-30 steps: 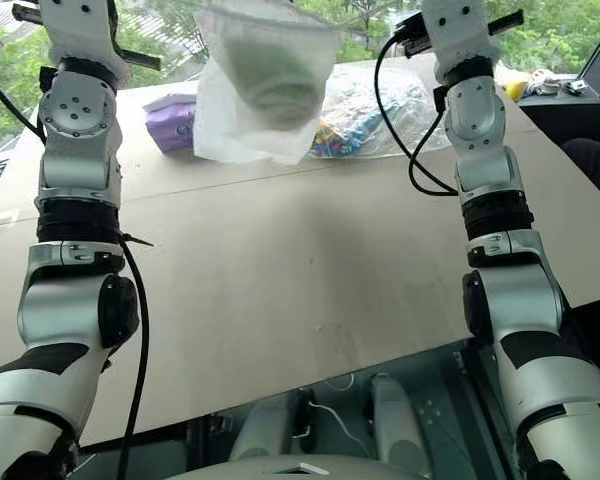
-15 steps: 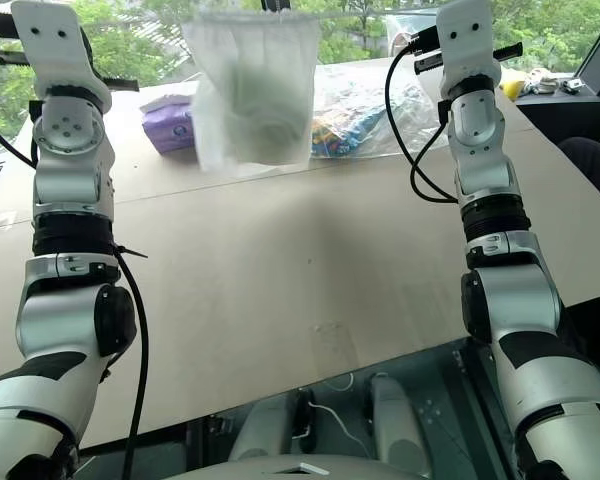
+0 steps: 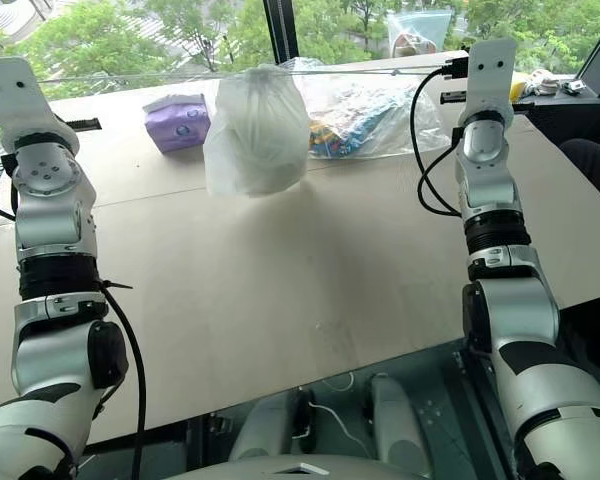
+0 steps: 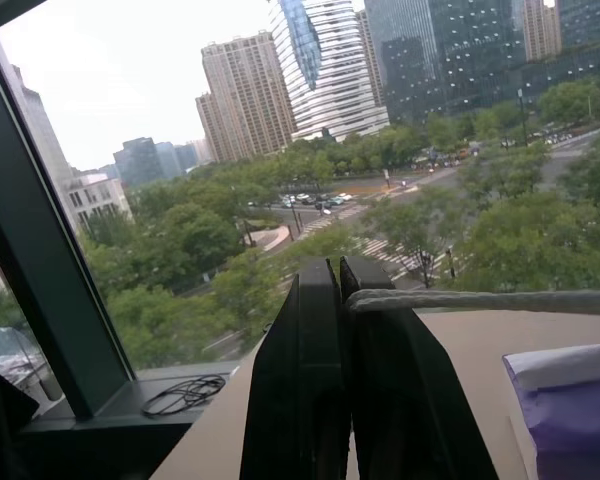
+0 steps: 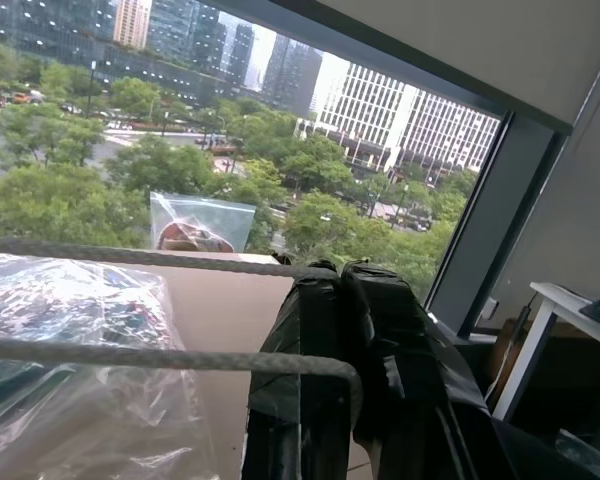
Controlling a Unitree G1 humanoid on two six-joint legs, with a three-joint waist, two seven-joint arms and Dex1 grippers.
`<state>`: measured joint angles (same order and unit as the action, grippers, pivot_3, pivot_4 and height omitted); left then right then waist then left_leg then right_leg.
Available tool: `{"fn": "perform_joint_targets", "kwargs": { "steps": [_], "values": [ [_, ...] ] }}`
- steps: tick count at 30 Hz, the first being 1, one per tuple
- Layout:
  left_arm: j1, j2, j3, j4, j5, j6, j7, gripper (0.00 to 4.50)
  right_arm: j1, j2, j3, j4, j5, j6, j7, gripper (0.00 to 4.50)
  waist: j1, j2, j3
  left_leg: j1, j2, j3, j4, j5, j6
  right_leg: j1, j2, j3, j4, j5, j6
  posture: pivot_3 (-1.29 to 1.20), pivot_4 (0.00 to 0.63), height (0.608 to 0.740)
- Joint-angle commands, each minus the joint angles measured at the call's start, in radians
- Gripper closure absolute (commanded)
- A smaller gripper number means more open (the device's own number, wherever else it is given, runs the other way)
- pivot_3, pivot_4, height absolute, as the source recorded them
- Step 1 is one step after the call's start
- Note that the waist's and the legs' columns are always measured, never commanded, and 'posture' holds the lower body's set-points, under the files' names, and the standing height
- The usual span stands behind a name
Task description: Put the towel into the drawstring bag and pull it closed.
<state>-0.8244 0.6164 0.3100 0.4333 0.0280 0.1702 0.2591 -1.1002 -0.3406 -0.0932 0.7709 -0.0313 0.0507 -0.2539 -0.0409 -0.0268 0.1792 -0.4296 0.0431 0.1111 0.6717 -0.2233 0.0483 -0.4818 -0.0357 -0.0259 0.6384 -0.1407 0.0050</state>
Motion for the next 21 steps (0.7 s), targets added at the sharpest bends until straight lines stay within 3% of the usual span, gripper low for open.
{"fn": "perform_joint_targets", "kwargs": {
  "steps": [1, 5, 10, 14, 17, 19, 21],
  "values": [
    [0.013, 0.042, 0.138, 0.026, -0.022, 0.031, 0.108, 4.44, 0.016, -0.079, -0.125, -0.01, 0.017, 0.068, -0.137, 4.5, 0.0, 0.0, 0.0, 0.0, 0.0, 0.0, 0.0, 0.0, -0.001, 0.0, 0.0, 0.0, 0.0, 0.0, 0.0, 0.0, 0.15, 0.74],
    [0.005, -0.008, 0.105, 0.024, -0.061, 0.032, 0.069, 4.44, 0.018, -0.058, -0.103, -0.041, 0.047, 0.061, -0.064, 4.5, 0.001, 0.0, 0.0, 0.0, 0.0, 0.0, 0.0, 0.0, -0.001, 0.0, 0.0, 0.0, 0.0, 0.0, 0.0, 0.0, 0.15, 0.74],
    [-0.017, -0.089, -0.01, -0.115, -0.261, -0.005, -0.34, 4.44, 0.054, 0.026, -0.061, -0.189, 0.301, 0.142, 0.453, 4.5, 0.0, 0.0, 0.0, -0.001, -0.001, -0.001, 0.0, -0.001, 0.001, 0.0, 0.0, -0.001, 0.0, 0.0, 0.0, 0.0, 0.15, 0.74],
    [0.149, -0.065, -0.061, -0.431, -0.406, 0.176, -0.548, 4.44, 0.233, -0.098, 0.058, -0.434, 0.384, 0.288, 0.872, 4.5, -0.001, 0.0, -0.001, -0.001, -0.001, -0.006, 0.0, -0.001, 0.002, 0.001, 0.001, -0.001, -0.001, 0.0, 0.0, 0.0, 0.15, 0.74],
    [0.316, 0.0, -0.059, -0.621, -0.52, 0.327, -0.676, 4.44, 0.346, -0.221, 0.117, -0.542, 0.427, 0.403, 1.086, 4.5, 0.0, 0.001, -0.001, -0.001, -0.001, -0.007, 0.0, -0.001, 0.002, 0.001, 0.0, 0.001, -0.001, -0.001, 0.001, 0.0, 0.15, 0.74],
    [0.398, 0.042, -0.042, -0.661, -0.553, 0.406, -0.713, 4.44, 0.378, -0.26, 0.13, -0.535, 0.399, 0.388, 1.125, 4.5, -0.001, 0.001, -0.001, -0.001, -0.001, -0.007, 0.0, -0.001, 0.002, 0.001, 0.001, 0.0, -0.002, -0.001, 0.002, 0.0, 0.15, 0.74],
    [0.452, 0.082, -0.044, -0.651, -0.52, 0.421, -0.721, 3.91, 0.377, -0.262, 0.125, -0.488, 0.373, 0.379, 1.111, 3.85, -0.002, 0.0, 0.0, 0.0, -0.001, -0.007, 0.0, -0.002, 0.002, 0.001, 0.001, 0.0, -0.002, -0.003, 0.004, 0.0, 0.15, 0.74]
  ]
}}
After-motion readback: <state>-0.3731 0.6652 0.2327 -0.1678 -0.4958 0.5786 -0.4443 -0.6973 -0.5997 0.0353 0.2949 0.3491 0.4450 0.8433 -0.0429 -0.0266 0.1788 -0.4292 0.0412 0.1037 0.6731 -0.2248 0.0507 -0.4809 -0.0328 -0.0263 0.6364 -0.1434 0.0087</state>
